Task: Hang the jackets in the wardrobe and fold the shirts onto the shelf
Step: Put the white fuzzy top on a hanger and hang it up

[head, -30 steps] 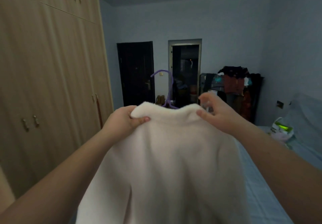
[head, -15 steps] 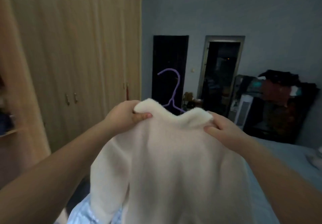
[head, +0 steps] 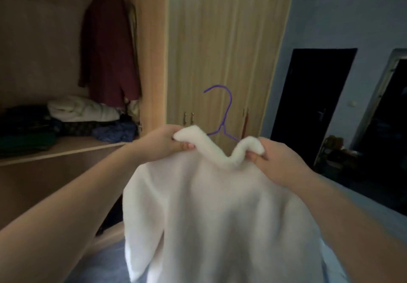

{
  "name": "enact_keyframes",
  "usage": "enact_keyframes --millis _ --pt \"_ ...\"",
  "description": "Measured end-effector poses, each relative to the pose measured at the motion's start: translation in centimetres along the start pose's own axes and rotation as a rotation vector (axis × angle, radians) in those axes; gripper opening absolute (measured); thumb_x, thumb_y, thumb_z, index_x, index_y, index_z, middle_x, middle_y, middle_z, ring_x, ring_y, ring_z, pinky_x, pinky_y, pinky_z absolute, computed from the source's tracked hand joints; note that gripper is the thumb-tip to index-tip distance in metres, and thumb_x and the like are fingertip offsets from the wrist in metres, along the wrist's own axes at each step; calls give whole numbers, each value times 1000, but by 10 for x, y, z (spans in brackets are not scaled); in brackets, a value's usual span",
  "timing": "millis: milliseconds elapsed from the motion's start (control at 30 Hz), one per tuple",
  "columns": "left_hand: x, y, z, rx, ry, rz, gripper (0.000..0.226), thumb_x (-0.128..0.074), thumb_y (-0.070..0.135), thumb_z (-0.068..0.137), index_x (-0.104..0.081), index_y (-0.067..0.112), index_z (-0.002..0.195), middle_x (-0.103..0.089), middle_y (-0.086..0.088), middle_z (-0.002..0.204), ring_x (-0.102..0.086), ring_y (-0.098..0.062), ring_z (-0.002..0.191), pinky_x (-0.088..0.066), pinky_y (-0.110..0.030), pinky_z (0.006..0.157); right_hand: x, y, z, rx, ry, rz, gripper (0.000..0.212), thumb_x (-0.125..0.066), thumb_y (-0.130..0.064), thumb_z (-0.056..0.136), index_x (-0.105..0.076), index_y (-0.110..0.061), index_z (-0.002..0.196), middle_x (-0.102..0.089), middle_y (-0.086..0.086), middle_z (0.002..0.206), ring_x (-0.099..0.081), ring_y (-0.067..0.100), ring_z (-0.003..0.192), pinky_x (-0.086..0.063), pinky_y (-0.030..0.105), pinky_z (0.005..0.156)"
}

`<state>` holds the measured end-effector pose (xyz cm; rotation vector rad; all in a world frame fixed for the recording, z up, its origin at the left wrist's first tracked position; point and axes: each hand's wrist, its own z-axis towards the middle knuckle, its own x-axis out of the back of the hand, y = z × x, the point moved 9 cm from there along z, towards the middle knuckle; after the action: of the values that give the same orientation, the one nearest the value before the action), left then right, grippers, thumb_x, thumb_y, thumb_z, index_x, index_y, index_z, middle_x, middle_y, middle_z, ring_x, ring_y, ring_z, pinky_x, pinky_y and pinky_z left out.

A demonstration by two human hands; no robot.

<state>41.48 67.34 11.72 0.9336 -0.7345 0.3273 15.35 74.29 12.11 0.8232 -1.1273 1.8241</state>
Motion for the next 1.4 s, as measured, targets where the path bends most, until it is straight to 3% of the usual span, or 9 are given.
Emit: enact_keyframes --millis 100,200,367,600,733,867,1067,1200,1400 --pt "56 -51 -8 19 18 7 6 -74 48 81 -70 46 85 -71 27 83 -63 10 79 -48 -18 72 -31 -57 50 102 102 -143 33 -49 -56 94 -50 -24 96 -64 -2 86 -63 29 85 -46 39 68" --pt "111 -109 -14 56 -10 105 34 -73 66 73 -67 44 99 -72 19 95 -65 3 90 -49 -23 79 -69 -115 94 181 171 -188 29 -51 -50 96 -42 -23 91 -58 -2 79 -63 32 86 -33 36 62" --pt "187 -191 -27 163 -25 196 58 -68 62 81 -49 39 131 -57 20 119 -56 1 110 -43 -21 91 -144 -196 163 247 193 -184 29 -51 -50 95 -47 -22 96 -67 4 91 -64 35 90 -40 38 64" --pt "261 -269 -32 238 290 298 52 -55 75 76 -61 25 89 -66 7 82 -63 -14 81 -51 -40 76 -206 -258 231 259 144 -29 37 -39 -70 87 -42 -33 91 -68 6 90 -64 36 92 -44 39 68" --pt "298 -313 -44 297 324 326 45 -63 62 85 -63 20 102 -69 4 96 -63 -18 92 -51 -39 83 -241 -289 271 296 87 68 58 -34 -77 76 -54 -27 100 -69 -1 86 -65 30 88 -52 42 75" --pt "324 -354 -47 375 375 381 62 -64 60 85 -59 10 122 -68 -8 113 -62 -27 105 -51 -43 90 -276 -318 314 387 65 83 37 -40 -73 79 -49 -38 88 -64 1 71 -64 33 79 -51 44 67" --pt "373 -413 -5 449 458 433 62 -64 61 85 -57 9 118 -66 -10 108 -61 -31 105 -51 -43 87 -326 -346 406 455 67 47 39 -50 -60 89 -49 -21 92 -54 -1 64 -63 36 76 -47 43 62" --pt "411 -438 48 357 525 603 42 -58 62 86 -53 28 111 -48 14 100 -58 -18 96 -42 -34 73 -336 -359 477 523 210 79 32 -56 -53 90 -45 -23 86 -39 -9 55 -59 30 64 -35 35 53" --pt "468 -446 130 54 809 944 48 -48 40 92 -49 22 136 -54 2 135 -51 -22 123 -43 -41 102 -330 -394 602 569 397 89 35 -49 -59 91 -39 -26 84 -44 -10 60 -61 25 67 -39 35 54"
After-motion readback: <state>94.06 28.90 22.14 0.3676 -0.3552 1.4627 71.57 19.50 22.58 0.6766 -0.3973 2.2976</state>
